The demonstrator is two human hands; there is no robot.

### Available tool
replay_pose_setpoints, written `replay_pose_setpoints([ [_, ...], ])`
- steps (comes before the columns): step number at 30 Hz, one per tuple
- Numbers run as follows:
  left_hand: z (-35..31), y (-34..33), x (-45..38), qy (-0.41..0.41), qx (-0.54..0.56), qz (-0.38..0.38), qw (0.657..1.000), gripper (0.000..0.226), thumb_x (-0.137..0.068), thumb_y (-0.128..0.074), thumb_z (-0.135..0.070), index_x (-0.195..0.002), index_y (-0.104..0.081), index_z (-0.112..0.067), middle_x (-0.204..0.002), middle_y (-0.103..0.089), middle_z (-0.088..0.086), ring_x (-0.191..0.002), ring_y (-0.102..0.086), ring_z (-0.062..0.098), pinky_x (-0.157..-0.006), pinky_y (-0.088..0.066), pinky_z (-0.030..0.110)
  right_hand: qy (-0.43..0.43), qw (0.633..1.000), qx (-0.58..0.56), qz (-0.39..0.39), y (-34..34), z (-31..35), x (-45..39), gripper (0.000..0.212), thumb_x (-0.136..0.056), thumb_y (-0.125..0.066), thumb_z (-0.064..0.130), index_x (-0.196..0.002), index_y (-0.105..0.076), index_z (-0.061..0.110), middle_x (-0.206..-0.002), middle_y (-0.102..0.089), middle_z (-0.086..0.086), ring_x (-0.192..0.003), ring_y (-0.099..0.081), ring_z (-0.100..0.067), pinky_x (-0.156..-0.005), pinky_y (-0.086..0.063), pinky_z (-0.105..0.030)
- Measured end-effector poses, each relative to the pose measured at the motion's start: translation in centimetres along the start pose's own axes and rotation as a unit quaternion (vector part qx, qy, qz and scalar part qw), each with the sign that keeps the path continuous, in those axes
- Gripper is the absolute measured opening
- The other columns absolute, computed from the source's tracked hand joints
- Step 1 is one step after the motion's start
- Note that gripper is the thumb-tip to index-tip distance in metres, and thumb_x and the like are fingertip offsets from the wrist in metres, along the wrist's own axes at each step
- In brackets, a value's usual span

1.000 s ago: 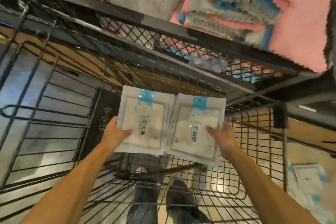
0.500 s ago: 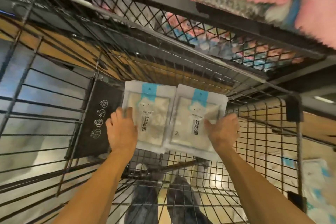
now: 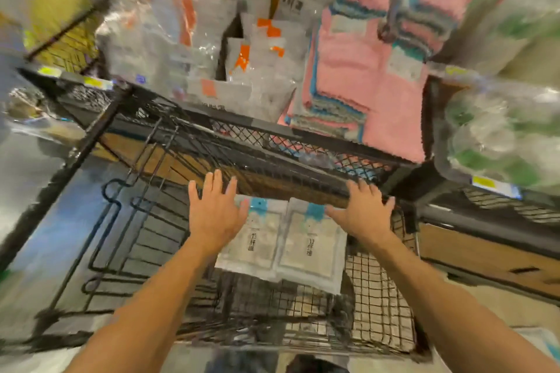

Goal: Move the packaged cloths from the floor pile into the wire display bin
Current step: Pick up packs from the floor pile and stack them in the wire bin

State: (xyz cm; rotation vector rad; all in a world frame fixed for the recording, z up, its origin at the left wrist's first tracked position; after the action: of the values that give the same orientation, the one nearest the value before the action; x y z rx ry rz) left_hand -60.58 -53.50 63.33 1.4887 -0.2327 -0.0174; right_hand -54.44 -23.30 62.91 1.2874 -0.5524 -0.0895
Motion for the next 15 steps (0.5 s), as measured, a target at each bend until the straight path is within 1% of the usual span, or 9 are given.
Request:
replay_pose_setpoints([
  [2,-0.4,4.2,1.3,0.002,0.004,-0.026,1.000,0.071,-0.101,-0.029,-0.064,-0.162,-0.025,-0.028,-0.169,-0.020,0.010,-0.157,-0.013,0.028,-0.124,-0.004,0.058,0.017,1.000,-0.001,-0.022,3.7,0.6,2.0,0.093,-0.086,-0.055,0.079,-0.161,-0.027,0.030,-0.171,-0.018,-0.003,-0.158,-0.015,-0.031,-0.122,-0.009,-0.070],
  [4,-0.8,8.1,2.6,0.001,0.012,-0.049,0.999,0.072,-0.101,-0.028,-0.065,-0.163,-0.019,-0.029,-0.170,-0.017,0.008,-0.157,-0.011,0.028,-0.124,-0.002,0.059,0.031,0.998,-0.010,-0.061,7.0,1.0,4.3,0.091,-0.087,-0.055,0.077,-0.161,-0.026,0.033,-0.173,-0.013,-0.003,-0.158,-0.012,-0.030,-0.123,-0.009,-0.067],
  [5,-1.0,9.8,3.2,-0.001,0.017,-0.054,0.998,0.072,-0.101,-0.026,-0.065,-0.163,-0.017,-0.030,-0.171,-0.014,0.008,-0.158,-0.008,0.027,-0.124,0.000,0.059,0.041,0.996,-0.013,-0.083,8.6,1.2,5.4,0.089,-0.087,-0.055,0.076,-0.161,-0.027,0.033,-0.173,-0.014,-0.002,-0.158,-0.012,-0.029,-0.124,-0.010,-0.066],
  [8,-1.7,13.9,4.5,-0.025,0.020,-0.058,0.998,0.073,-0.100,-0.022,-0.067,-0.164,-0.013,-0.031,-0.171,-0.011,0.006,-0.158,-0.006,0.026,-0.125,0.001,0.059,0.051,0.989,-0.015,-0.135,12.4,1.4,8.8,0.088,-0.088,-0.054,0.075,-0.160,-0.028,0.032,-0.170,-0.022,-0.001,-0.156,-0.017,-0.027,-0.123,-0.014,-0.065],
  [12,-2.5,18.6,5.6,-0.073,0.030,-0.063,0.995,0.073,-0.101,-0.021,-0.067,-0.164,-0.011,-0.031,-0.172,-0.009,0.004,-0.158,-0.005,0.024,-0.125,0.000,0.057,0.025,0.988,-0.024,-0.151,15.5,0.6,12.3,0.089,-0.088,-0.050,0.078,-0.160,-0.024,0.034,-0.171,-0.020,0.000,-0.157,-0.017,-0.028,-0.123,-0.014,-0.066],
  [15,-3.3,21.7,6.3,-0.115,0.039,-0.101,0.987,0.072,-0.101,-0.024,-0.067,-0.163,-0.020,-0.030,-0.170,-0.017,0.005,-0.157,-0.011,0.024,-0.126,-0.006,0.057,-0.014,0.984,-0.044,-0.170,17.0,-0.6,15.1,0.089,-0.086,-0.050,0.080,-0.159,-0.027,0.035,-0.171,-0.021,0.000,-0.156,-0.021,-0.027,-0.123,-0.016,-0.065],
])
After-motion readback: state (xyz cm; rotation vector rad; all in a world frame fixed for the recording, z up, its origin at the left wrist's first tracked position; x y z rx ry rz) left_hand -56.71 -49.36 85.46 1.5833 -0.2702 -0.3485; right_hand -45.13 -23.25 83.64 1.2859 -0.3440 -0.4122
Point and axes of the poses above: each hand's wrist, its own x-axis away from the middle knuckle, its own y-axis out of the back of the hand, z = x × y, the point moved 6 cm from there along -x, towards the middle knuckle
